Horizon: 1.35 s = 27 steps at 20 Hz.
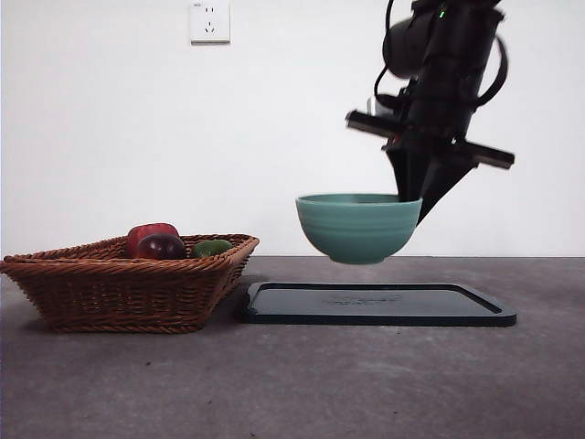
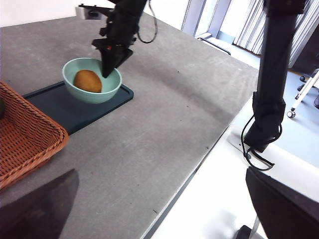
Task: Pick up the wifruite, put it on the bowl, pick up the plate, put it on desk
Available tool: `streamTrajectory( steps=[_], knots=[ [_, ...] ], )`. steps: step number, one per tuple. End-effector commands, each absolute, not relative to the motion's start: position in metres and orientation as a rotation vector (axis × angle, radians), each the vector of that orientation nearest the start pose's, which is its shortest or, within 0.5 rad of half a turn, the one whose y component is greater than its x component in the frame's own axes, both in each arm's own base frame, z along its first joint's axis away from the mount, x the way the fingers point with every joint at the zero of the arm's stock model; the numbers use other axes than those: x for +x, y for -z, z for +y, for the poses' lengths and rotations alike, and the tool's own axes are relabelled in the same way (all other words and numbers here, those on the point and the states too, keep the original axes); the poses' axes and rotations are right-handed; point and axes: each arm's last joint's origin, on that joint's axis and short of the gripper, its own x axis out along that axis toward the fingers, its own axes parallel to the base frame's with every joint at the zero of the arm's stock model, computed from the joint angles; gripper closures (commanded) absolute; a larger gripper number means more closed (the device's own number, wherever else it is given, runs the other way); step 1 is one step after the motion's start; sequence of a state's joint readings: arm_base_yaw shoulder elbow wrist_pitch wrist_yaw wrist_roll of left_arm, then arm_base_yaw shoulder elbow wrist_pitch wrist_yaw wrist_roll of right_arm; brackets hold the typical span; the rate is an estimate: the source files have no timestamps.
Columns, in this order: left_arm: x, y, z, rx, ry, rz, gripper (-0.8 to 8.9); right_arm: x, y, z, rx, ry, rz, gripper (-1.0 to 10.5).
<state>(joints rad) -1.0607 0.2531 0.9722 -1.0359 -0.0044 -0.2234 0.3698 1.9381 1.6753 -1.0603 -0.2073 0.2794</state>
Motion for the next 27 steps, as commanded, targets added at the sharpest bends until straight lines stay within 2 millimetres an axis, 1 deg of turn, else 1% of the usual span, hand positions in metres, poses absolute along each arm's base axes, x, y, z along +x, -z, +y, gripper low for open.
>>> streamTrajectory(
  steps=[1,4,7,13,14,15,16,17,18,19,21,23,25,26,27],
  knots=[
    [0.0,-0.349,0.0,-0.034,1.017,0.377,1.88,0.382,-0.239,0.152,0.108,-0.305,1.394,9.4],
    [0.0,-0.349,0.0,-0.034,1.017,0.377,1.88,0.401,-0.22,0.154,0.114,-0.286,1.415,9.4],
    [0.0,-0.349,0.0,-0.034,1.018,0.376,1.88,0.405,-0.206,0.154,0.105,-0.262,1.443,9.4],
    [0.0,-0.349,0.0,-0.034,1.018,0.377,1.88,0.405,-0.203,0.154,0.091,-0.259,1.451,9.4],
    [0.0,-0.349,0.0,-0.034,1.018,0.377,1.88,0.405,-0.203,0.154,0.091,-0.258,1.452,9.2],
    [0.0,-0.349,0.0,-0.034,1.018,0.376,1.88,0.405,-0.205,0.153,0.091,-0.257,1.453,8.2],
    [0.0,-0.349,0.0,-0.034,1.018,0.377,1.88,0.403,-0.211,0.151,0.09,-0.257,1.447,6.9],
    [0.0,-0.349,0.0,-0.034,1.018,0.377,1.88,0.401,-0.221,0.148,0.094,-0.256,1.432,5.8],
    [0.0,-0.349,0.0,-0.034,1.018,0.377,1.88,0.398,-0.236,0.143,0.095,-0.245,1.409,5.1],
    [0.0,-0.349,0.0,-0.034,1.018,0.377,1.88,0.393,-0.256,0.139,0.082,-0.236,1.377,4.6],
    [0.0,-0.349,0.0,-0.034,1.018,0.377,1.88,0.374,-0.299,0.132,0.046,-0.239,1.282,4.4],
    [0.0,-0.349,0.0,-0.034,1.018,0.377,1.88,0.343,-0.34,0.123,0.015,-0.207,1.211,3.3],
    [0.0,-0.349,0.0,-0.034,1.018,0.377,1.88,0.304,-0.378,0.115,-0.037,-0.176,1.151,3.3],
    [0.0,-0.349,0.0,-0.034,1.017,0.377,1.88,0.281,-0.396,0.111,-0.063,-0.167,1.115,3.4],
    [0.0,-0.349,0.0,-0.034,1.018,0.376,1.88,0.261,-0.41,0.109,-0.079,-0.172,1.091,3.4]
  ],
)
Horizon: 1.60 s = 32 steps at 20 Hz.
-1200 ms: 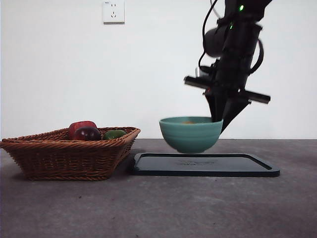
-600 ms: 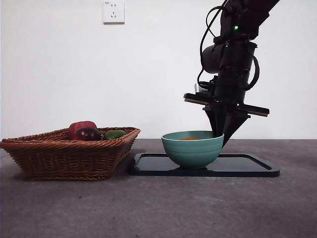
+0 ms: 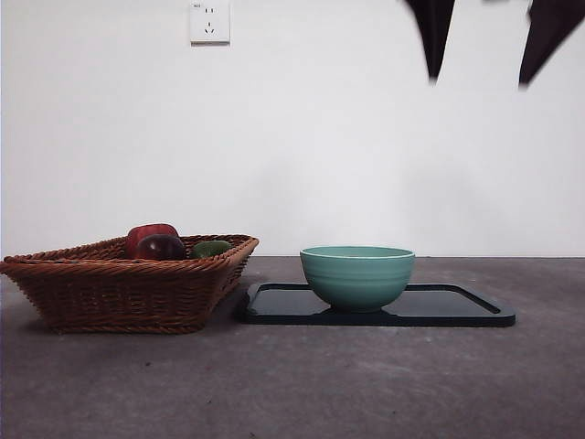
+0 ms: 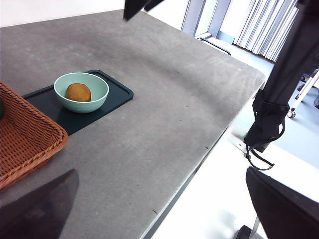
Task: Pick up the wifruite, put it on the bowl, pick up the plate, put it on desk
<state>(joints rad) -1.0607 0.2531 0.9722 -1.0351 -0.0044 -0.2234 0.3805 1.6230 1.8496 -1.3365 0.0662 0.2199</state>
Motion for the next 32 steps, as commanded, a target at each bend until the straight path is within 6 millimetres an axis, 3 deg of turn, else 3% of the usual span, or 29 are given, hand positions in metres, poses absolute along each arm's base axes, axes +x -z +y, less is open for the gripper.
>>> streamTrajectory(
  steps=[1,4,6,10,12,18,22,27,32],
  knots=[
    [0.0,-0.349,0.0,-0.034,1.018,0.376,1.88,0.243,-0.42,0.107,-0.089,-0.184,1.068,3.4],
    [0.0,-0.349,0.0,-0.034,1.018,0.377,1.88,0.188,-0.438,0.101,-0.103,-0.266,0.972,3.4],
    [0.0,-0.349,0.0,-0.034,1.018,0.377,1.88,0.154,-0.439,0.096,-0.095,-0.319,0.943,3.4],
    [0.0,-0.349,0.0,-0.034,1.018,0.377,1.88,0.093,-0.418,0.075,-0.059,-0.396,0.925,3.4],
    [0.0,-0.349,0.0,-0.034,1.018,0.376,1.88,0.077,-0.401,0.062,-0.086,-0.366,0.884,3.4],
    [0.001,-0.352,-0.001,-0.05,1.022,0.351,1.88,0.042,-0.355,0.032,0.008,-0.408,0.76,3.4],
    [0.001,-0.355,-0.001,-0.065,1.027,0.325,1.88,0.025,-0.334,0.019,0.054,-0.473,0.746,3.4],
    [0.001,-0.358,-0.002,-0.088,1.032,0.292,1.88,0.013,-0.33,0.008,0.088,-0.512,0.685,3.4],
    [0.002,-0.364,-0.003,-0.164,1.035,0.262,1.89,0.014,-0.334,0.01,0.098,-0.545,0.63,3.4]
  ],
)
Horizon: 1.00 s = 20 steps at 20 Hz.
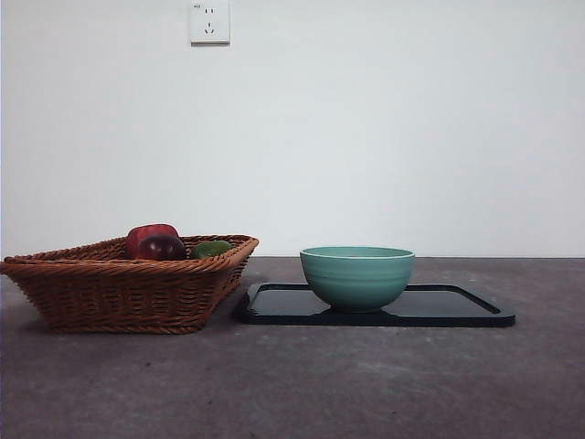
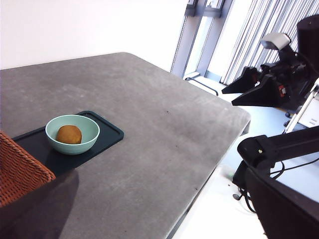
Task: Pick up the wifruite, put it on the bowl, pick up the plate, put it on desk
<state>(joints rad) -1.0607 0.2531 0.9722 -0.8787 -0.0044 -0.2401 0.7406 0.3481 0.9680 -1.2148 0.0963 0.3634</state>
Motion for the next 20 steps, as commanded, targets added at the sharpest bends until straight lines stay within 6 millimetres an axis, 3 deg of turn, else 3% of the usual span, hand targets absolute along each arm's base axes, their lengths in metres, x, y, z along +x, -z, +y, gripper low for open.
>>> streamTrajectory(
  steps=[1,10,20],
  knots=[
    [0.002,-0.364,-0.003,-0.181,1.033,0.272,1.89,0.014,-0.335,0.01,0.106,-0.561,0.624,3.4],
    [0.008,-0.373,-0.014,-0.255,1.033,0.263,2.03,0.015,-0.338,0.012,0.123,-0.589,0.605,3.4],
    [0.053,-0.37,-0.096,-0.131,0.99,0.45,2.03,0.015,-0.338,0.012,0.122,-0.587,0.606,3.4]
  ],
)
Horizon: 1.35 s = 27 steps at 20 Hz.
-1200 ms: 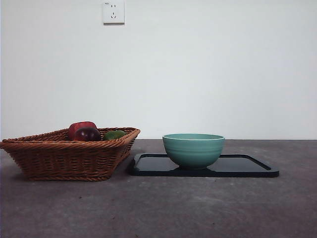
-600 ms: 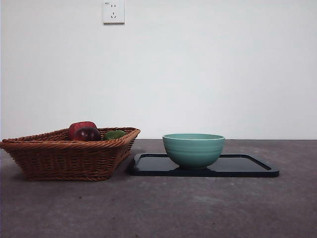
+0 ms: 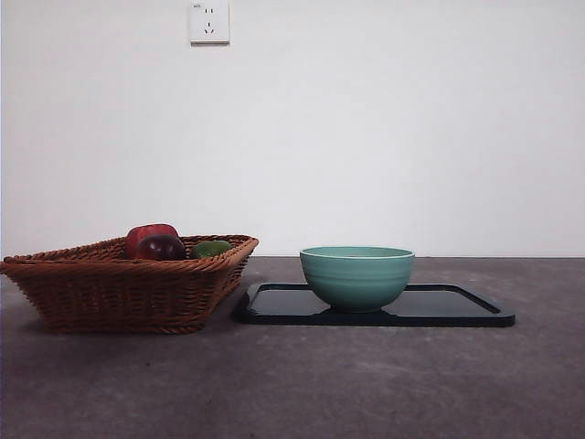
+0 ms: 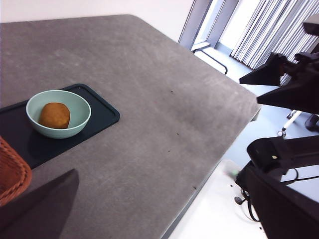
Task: Pick up the wifruite, put it on the bowl, pick up the plate, put it on desk
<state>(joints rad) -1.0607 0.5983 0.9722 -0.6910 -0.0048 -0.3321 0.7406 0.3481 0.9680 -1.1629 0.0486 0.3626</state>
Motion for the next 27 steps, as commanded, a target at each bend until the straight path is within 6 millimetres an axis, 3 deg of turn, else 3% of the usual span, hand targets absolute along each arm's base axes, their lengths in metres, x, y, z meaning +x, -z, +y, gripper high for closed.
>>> streamTrajectory(
  steps=[1,9,14,27],
  knots=[
    [0.057,-0.369,-0.104,-0.126,0.988,0.455,2.03,0.015,-0.338,0.012,0.121,-0.584,0.605,3.4],
    [0.091,-0.354,-0.164,-0.109,0.938,0.588,2.03,0.015,-0.338,0.012,0.121,-0.584,0.605,3.4],
    [0.115,-0.345,-0.194,-0.09,0.874,0.691,2.86,0.015,-0.338,0.012,0.12,-0.584,0.604,3.4],
    [0.196,-0.336,-0.271,0.213,0.728,0.98,2.86,0.014,-0.337,0.011,0.118,-0.583,0.61,3.4]
  ],
)
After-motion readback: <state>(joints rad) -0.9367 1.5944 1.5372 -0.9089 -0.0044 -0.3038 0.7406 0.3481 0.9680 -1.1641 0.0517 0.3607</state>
